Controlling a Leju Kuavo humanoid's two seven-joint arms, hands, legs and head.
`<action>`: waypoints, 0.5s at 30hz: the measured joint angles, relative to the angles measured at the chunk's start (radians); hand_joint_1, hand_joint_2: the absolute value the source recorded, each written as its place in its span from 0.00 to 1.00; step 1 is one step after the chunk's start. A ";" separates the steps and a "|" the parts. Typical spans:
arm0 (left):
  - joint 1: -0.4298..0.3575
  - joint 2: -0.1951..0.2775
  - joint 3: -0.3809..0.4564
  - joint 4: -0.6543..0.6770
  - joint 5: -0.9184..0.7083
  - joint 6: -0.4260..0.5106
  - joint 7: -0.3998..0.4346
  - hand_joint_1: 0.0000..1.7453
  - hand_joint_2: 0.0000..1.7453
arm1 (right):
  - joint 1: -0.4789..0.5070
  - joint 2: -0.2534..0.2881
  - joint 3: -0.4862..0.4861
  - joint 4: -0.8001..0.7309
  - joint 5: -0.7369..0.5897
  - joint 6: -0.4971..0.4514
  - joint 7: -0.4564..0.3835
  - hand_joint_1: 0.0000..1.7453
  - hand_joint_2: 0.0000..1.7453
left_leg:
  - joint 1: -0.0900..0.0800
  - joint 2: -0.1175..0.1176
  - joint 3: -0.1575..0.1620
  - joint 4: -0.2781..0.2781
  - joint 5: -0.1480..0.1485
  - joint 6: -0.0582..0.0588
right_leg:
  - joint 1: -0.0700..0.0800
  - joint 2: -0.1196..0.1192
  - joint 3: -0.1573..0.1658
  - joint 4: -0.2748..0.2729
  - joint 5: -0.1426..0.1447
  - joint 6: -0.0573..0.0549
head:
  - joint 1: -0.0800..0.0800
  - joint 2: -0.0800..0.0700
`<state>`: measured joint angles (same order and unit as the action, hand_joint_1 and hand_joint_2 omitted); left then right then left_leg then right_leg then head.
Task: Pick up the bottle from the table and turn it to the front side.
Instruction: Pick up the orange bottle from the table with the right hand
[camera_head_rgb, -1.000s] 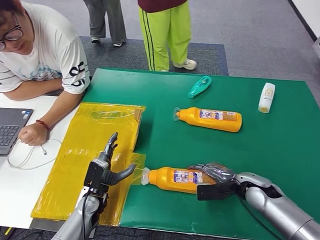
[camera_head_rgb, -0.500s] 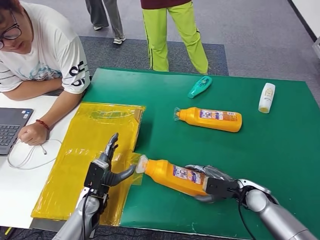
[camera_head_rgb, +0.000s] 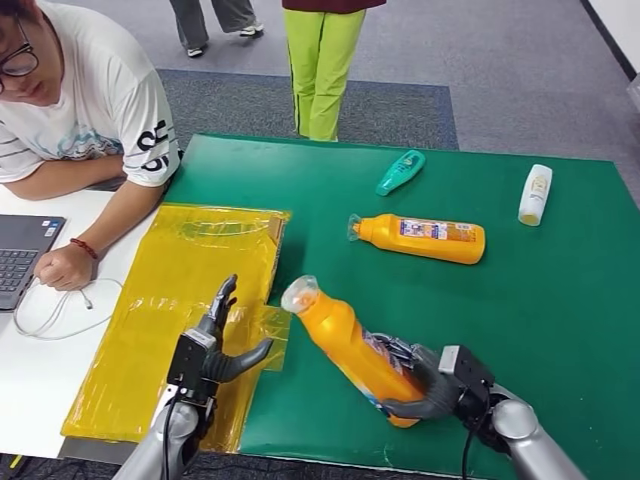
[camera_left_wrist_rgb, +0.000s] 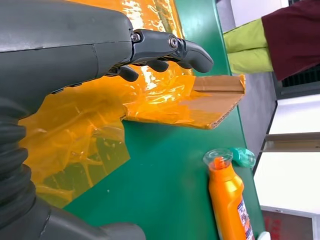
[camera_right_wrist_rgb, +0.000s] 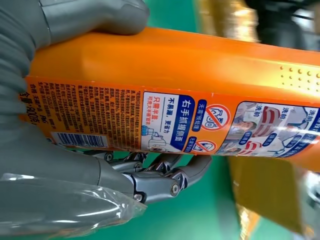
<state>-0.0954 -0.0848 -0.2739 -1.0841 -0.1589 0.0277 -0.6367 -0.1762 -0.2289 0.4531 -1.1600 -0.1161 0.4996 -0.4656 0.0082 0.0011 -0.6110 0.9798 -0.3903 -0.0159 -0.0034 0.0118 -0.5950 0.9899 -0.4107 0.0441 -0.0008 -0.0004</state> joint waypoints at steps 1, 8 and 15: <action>0.005 0.000 0.001 -0.004 0.000 0.000 0.000 0.00 1.00 | 0.005 0.010 -0.015 0.000 -0.017 0.010 0.000 1.00 1.00 | 0.000 0.000 0.000 0.000 0.000 0.000 | 0.000 0.000 0.000 0.000 0.000 0.000 | 0.000 0.000; 0.037 0.000 0.012 -0.027 -0.003 -0.002 0.000 0.00 1.00 | 0.036 0.066 -0.105 -0.023 -0.120 0.082 -0.002 1.00 1.00 | 0.000 0.000 -0.001 0.000 0.000 0.000 | 0.000 0.000 -0.001 0.000 0.000 0.000 | 0.000 0.000; 0.049 0.000 0.016 -0.034 -0.003 -0.006 0.000 0.00 1.00 | 0.062 0.117 -0.170 -0.070 -0.220 0.137 -0.001 1.00 1.00 | 0.000 0.000 -0.001 0.000 0.000 0.000 | 0.000 0.000 -0.002 0.000 0.000 0.000 | 0.000 0.000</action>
<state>-0.0460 -0.0845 -0.2584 -1.1184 -0.1622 0.0221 -0.6371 -0.1145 -0.1118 0.2830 -1.2298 -0.3362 0.6366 -0.4668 0.0082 0.0010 -0.6123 0.9798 -0.3904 -0.0159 -0.0034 0.0115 -0.5967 0.9899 -0.4108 0.0440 -0.0009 -0.0002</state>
